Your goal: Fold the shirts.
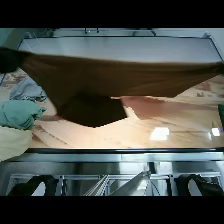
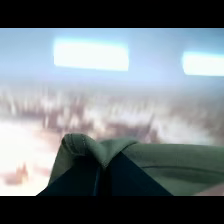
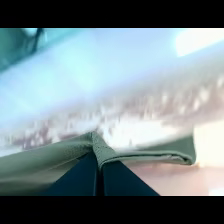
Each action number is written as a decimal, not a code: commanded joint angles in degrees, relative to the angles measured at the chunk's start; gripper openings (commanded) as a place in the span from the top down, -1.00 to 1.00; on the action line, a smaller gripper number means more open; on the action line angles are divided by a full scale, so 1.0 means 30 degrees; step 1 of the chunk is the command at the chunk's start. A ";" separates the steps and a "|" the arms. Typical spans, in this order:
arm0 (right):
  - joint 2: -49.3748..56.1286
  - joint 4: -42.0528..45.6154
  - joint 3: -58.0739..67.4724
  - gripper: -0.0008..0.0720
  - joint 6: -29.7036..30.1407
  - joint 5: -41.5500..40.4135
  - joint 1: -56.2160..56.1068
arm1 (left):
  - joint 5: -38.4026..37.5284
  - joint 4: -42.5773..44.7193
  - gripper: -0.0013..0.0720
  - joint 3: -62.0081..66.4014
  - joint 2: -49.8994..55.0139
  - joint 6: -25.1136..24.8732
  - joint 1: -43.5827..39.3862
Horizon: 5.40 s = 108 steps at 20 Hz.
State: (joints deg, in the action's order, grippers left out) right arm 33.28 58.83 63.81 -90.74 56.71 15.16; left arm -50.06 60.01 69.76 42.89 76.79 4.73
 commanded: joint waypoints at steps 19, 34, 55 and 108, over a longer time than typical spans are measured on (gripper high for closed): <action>0.3825 0.1180 0.9967 0.93 -0.0255 0.8670 0.1064 | -0.2718 -0.1348 0.91 0.2623 0.0612 0.3082 0.2055; 1.9649 0.1311 0.7985 0.93 -0.0386 -0.0663 -0.1399 | 0.1450 0.1596 0.91 0.7497 1.7762 0.2193 -0.1727; 1.9212 0.4845 0.4816 0.93 0.0743 0.4073 -0.1982 | -0.1537 0.1508 0.74 0.0605 1.6757 0.2288 -0.1566; 0.3716 0.2448 -1.2364 -0.63 -0.1566 0.5224 0.7533 | 0.0255 0.1661 0.91 -1.6240 0.0044 0.8335 -0.5180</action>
State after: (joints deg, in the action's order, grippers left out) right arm 45.06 68.01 35.11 -92.03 76.18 34.79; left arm -49.30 64.86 20.88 44.86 102.08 -10.85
